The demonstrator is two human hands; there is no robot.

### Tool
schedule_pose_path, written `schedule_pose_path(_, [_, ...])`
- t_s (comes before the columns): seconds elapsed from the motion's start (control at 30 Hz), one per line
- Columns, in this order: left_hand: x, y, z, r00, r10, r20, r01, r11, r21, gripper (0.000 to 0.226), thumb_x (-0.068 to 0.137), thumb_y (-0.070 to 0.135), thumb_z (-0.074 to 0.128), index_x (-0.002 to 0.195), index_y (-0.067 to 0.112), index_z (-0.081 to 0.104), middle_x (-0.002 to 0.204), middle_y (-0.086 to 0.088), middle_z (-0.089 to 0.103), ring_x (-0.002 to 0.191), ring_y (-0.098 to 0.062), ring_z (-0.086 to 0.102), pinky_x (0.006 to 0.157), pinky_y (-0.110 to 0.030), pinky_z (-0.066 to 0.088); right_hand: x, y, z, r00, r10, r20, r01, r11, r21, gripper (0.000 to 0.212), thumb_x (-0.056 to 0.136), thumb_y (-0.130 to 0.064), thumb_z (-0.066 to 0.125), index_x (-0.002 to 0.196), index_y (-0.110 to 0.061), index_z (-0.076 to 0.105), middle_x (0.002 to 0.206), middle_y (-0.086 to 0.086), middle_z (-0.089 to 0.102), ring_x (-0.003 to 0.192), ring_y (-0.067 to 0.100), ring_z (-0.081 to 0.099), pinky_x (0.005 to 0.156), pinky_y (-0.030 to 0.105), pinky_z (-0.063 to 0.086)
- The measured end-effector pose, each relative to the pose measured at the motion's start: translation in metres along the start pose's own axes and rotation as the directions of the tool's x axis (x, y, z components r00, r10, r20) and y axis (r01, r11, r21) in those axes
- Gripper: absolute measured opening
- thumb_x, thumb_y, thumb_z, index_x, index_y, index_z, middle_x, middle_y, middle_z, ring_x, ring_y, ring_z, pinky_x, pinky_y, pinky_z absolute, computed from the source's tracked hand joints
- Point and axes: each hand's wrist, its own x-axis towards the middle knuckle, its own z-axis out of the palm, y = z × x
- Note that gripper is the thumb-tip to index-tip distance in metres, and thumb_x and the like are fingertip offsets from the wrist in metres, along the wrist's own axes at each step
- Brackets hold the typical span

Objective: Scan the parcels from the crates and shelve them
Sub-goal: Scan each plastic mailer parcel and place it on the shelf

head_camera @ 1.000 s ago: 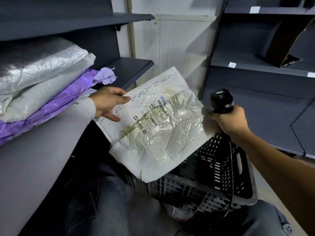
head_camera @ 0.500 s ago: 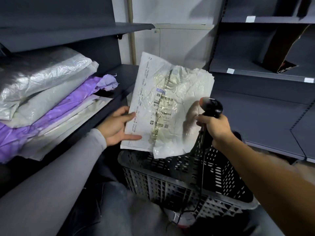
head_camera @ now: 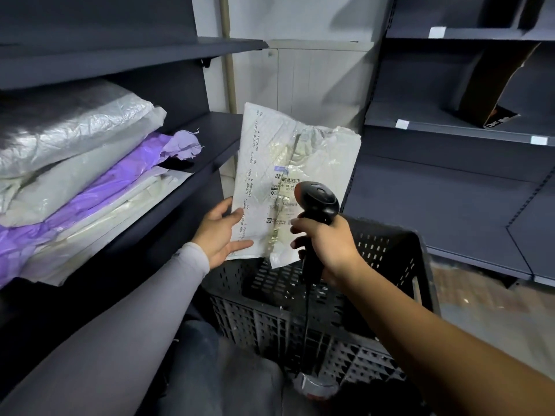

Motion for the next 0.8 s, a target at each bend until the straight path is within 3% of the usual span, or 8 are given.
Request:
schedule_pose_path(0.17, [-0.004,0.0,0.0,0.999,-0.02,-0.035,0.019,1.0,-0.019,0.033,0.108,0.015,0.055,0.137,0.029,0.061,0.135,0.001,0.067,0.123,-0.029,0.064,0.088,-0.063,0.059,-0.012,-0.002,0.0,0.999,-0.016,0.031,0.016,1.0,0.005,0.006,0.092,-0.003,0.068,0.087,-0.002,0.065,0.073,0.009,0.064,0.061,0.025,0.055,0.063,0.041,0.039])
schedule_pose_path(0.47, [-0.006,0.0,-0.001,0.998,-0.041,-0.055,0.04,0.999,-0.026,0.03,0.108,0.014,0.055,0.133,0.03,0.063,0.133,-0.001,0.067,0.122,-0.031,0.063,0.089,-0.065,0.058,-0.023,-0.006,-0.01,0.994,-0.017,0.108,0.014,1.0,0.027,0.009,0.091,0.003,0.064,0.085,-0.004,0.062,0.07,0.013,0.059,0.055,0.025,0.051,0.057,0.035,0.036])
schedule_pose_path(0.8, [-0.009,0.007,-0.004,0.996,-0.034,-0.082,0.032,0.999,-0.024,0.031,0.109,0.015,0.053,0.134,0.029,0.064,0.133,-0.001,0.067,0.12,-0.032,0.064,0.087,-0.066,0.058,-0.02,0.0,-0.021,0.993,0.034,0.117,-0.035,0.999,0.01,0.004,0.091,0.0,0.066,0.095,-0.001,0.064,0.074,0.013,0.062,0.058,0.025,0.056,0.059,0.036,0.039])
